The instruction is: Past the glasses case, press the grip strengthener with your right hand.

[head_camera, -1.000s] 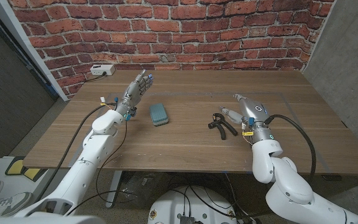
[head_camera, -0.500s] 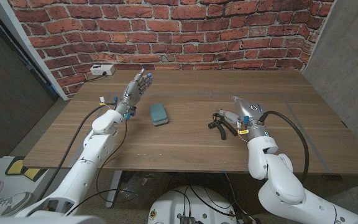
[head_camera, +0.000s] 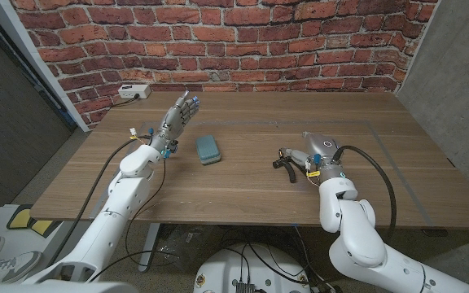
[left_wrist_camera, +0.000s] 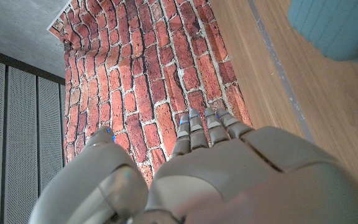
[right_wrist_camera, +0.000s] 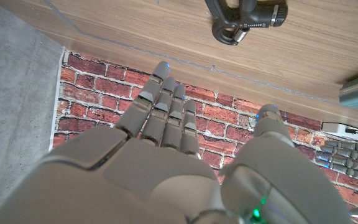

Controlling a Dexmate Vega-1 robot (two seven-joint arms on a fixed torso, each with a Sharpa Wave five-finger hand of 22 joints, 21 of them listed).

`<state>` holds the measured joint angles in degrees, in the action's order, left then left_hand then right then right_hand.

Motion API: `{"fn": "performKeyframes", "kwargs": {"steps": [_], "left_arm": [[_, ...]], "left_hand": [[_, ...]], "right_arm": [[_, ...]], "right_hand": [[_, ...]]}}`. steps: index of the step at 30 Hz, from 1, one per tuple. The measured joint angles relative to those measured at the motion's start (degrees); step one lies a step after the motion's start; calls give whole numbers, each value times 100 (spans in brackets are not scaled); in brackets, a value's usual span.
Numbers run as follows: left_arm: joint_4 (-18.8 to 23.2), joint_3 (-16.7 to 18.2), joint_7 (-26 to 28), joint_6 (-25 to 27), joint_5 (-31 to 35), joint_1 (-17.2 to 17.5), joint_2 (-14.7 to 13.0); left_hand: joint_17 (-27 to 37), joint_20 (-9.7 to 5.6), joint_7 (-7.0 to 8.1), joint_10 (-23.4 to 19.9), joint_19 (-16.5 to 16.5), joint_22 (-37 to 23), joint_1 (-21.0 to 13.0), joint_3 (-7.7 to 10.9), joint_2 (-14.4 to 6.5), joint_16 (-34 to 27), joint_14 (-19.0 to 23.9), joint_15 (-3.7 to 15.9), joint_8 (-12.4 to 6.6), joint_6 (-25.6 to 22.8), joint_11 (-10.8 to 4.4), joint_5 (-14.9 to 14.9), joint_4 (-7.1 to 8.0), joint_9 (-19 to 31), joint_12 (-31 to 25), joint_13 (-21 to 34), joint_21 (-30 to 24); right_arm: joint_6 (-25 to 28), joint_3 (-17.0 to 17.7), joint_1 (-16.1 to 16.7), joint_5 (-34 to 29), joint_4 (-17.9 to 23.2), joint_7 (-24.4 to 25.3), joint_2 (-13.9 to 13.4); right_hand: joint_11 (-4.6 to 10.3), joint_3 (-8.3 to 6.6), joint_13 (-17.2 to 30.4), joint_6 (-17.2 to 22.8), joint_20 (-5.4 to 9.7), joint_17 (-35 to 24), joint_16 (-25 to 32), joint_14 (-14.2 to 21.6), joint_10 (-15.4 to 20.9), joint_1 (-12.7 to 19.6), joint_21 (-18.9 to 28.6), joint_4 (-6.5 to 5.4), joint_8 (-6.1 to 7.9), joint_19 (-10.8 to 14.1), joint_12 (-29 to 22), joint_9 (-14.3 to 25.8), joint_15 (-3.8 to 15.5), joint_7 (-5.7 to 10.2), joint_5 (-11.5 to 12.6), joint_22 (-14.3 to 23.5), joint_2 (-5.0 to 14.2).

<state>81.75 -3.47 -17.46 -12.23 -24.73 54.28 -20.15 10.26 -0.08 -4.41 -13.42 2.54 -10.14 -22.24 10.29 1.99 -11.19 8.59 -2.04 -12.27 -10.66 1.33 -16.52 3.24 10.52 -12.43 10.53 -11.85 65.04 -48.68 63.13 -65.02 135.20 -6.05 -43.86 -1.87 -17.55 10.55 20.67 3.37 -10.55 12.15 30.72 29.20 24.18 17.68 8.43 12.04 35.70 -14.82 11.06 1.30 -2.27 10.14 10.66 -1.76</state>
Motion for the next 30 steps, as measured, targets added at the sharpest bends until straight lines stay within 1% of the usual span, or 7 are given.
{"fn": "performKeyframes", "kwargs": {"steps": [2, 7, 12, 14, 18, 23, 30], "left_arm": [[12, 2, 3, 3, -2, 9, -4], [32, 2, 4, 25, -15, 23, -14], [34, 2, -3, 38, -20, 26, -27], [34, 2, -10, 39, -20, 26, -28], [33, -5, -30, 46, -21, 24, -29], [31, -15, -33, 50, -21, 17, -29], [84, -18, 8, 86, -3, 25, -32]], "left_hand": [[0, 0, 0, 0, 0, 0, 0, 0, 0, 0, 0, 0, 0, 0, 0, 0, 0, 0, 0, 0, 0], [0, 0, 0, 0, 0, 0, 0, 0, 0, 0, 0, 0, 0, 0, 0, 0, 0, 0, 0, 0, 0], [0, -1, 0, 0, 0, -9, 0, 0, 0, 0, 0, 0, 12, 0, 0, 0, 0, 0, 0, 0, 0], [0, -1, 0, 0, 0, -14, 0, 0, 0, 0, 0, 0, 12, 0, 0, 0, 0, 0, 0, 0, 0], [0, -1, 0, 0, 0, -14, -1, 0, -1, 0, 0, 0, 12, 0, 0, 3, 0, 0, 0, 0, 0], [0, -1, 22, 0, 0, -14, -39, 0, -39, 0, 0, 0, 12, -22, 0, 22, 0, 0, 0, 0, 0], [-1, -1, 31, 0, 0, -14, -38, 0, -38, 0, -1, 0, 12, -31, 0, 21, 0, 0, 0, 0, 0]], "right_arm": [[34, -18, -8, -199, -34, -166, 32], [101, -59, 13, -757, -221, -633, 289], [-6, 80, 178, -1201, -377, -943, 565], [-71, 91, 190, -1284, -386, -990, 583], [-253, 290, 369, -1425, -520, -1053, 824], [-454, 446, 479, -1525, -656, -1082, 991], [-681, 656, 623, -1611, -896, -1042, 1215]], "right_hand": [[16, 0, 0, 0, 0, 0, -17, -32, -17, 22, 0, 0, 0, 0, 0, 0, -32, 0, 0, 0, -13], [16, 0, 26, -23, -15, 0, -18, -51, -17, 28, 0, 0, 0, -16, 23, 0, -51, 23, 0, 0, -19], [47, 0, 27, -46, -19, 1, -51, -51, -48, 28, -6, 0, 0, -25, 24, 0, -51, 1, 0, 0, -18], [47, 0, 27, -85, -12, 1, -68, -72, -48, 28, -39, 0, -40, -69, 24, 0, -72, 23, 0, 0, -18], [73, 0, 27, -87, -30, 1, -116, -171, -74, 27, -88, 0, -40, -157, 36, 0, -97, 21, 0, 0, -18], [75, 0, 27, -146, -103, 1, -135, -235, -80, 65, -122, 1, -63, -230, 71, 0, -153, 23, 0, 1, 20], [80, -57, 26, -178, -101, 1, -169, -307, -125, 118, -156, -6, -63, -291, 112, 0, -143, 55, 0, 1, 27]]}}
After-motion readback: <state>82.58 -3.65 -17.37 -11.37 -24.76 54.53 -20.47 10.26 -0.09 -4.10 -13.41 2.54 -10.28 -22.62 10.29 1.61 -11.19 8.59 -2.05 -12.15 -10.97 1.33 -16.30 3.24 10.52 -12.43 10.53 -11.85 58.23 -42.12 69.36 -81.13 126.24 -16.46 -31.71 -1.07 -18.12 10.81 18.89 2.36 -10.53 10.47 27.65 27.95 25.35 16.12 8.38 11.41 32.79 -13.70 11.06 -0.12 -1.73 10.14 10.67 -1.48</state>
